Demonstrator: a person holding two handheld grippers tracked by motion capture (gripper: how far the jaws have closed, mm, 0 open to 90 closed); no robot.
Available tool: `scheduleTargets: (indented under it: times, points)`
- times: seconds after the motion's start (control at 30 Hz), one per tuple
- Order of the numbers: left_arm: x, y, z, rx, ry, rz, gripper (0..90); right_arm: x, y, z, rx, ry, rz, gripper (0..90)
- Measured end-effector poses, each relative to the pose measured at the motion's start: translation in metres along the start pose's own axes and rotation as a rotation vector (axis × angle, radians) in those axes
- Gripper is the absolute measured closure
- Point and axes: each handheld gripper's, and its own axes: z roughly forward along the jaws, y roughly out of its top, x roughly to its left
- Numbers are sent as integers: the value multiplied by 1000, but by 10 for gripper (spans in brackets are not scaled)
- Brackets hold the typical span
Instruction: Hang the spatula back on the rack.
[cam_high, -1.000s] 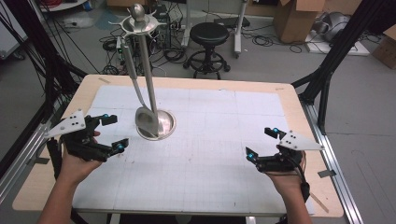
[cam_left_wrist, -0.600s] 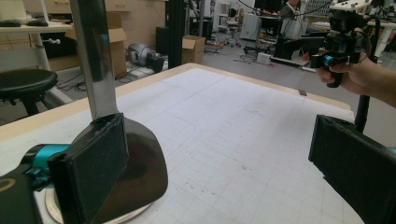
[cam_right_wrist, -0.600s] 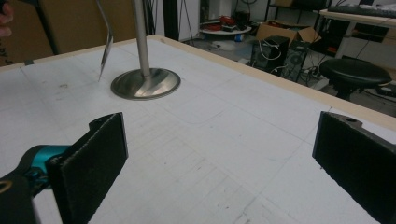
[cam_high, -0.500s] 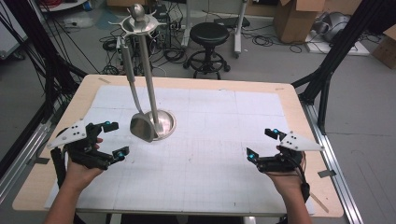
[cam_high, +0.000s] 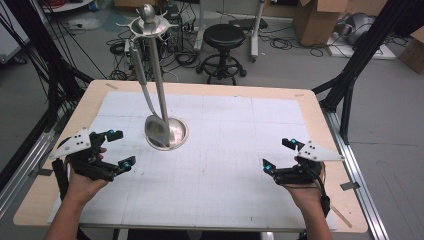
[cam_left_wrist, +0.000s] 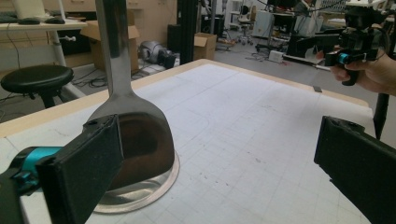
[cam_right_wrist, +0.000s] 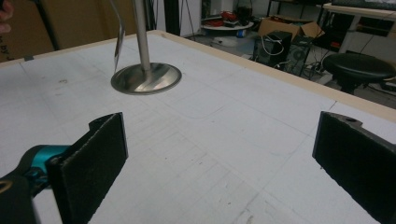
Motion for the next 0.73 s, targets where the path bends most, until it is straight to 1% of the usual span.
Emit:
scheduleTargets:
  times: [0.33,0.37,0.43,0.73]
  points:
    - [2,0,-1,-12,-1,-6,17,0,0,-1,2,-2,7,20]
    - [2,0,-1,-11,-2,-5,17,0,0,-1,2,-2,4,20]
    - [2,0,-1,-11,-17,-11,17,0,0,-1,2,-2,6,21]
    - [2,-1,0,3,-15,-8,17,-1,0,-1,2,1,4,20]
